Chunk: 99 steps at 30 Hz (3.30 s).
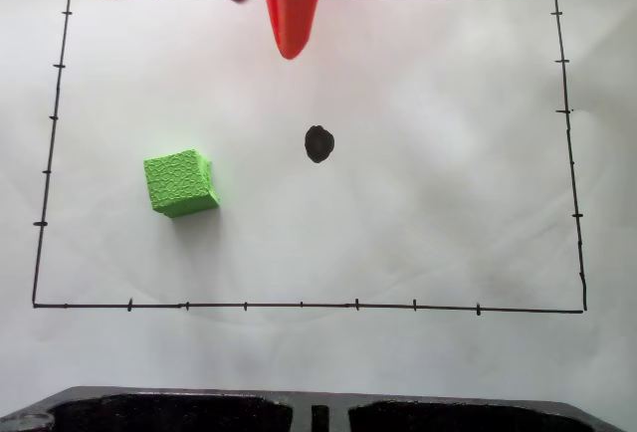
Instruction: Grasp the colored block, Place it on the black dot, and then return the arm to the default position.
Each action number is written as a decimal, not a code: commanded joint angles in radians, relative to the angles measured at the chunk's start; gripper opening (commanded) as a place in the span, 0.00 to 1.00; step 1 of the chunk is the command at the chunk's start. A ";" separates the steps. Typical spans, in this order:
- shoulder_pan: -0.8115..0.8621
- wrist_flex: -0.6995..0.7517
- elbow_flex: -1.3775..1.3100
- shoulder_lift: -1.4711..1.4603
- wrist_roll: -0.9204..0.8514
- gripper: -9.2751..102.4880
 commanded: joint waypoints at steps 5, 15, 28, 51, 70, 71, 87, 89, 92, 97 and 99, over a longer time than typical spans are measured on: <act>0.067 0.032 -0.278 -0.255 -0.061 0.08; 0.152 0.109 -0.591 -0.588 -0.126 0.08; 0.241 0.193 -0.919 -0.936 -0.222 0.08; 0.324 0.189 -1.144 -1.282 -0.067 0.19; 0.301 0.160 -1.157 -1.385 -0.087 0.37; 0.296 0.158 -1.164 -1.396 -0.087 0.37; 0.262 0.143 -1.236 -1.571 -0.107 0.37; 0.259 0.138 -1.243 -1.588 -0.110 0.37; 0.261 0.135 -1.249 -1.608 -0.107 0.37; 0.270 0.120 -1.250 -1.626 -0.107 0.37; 0.270 0.121 -1.261 -1.637 -0.114 0.37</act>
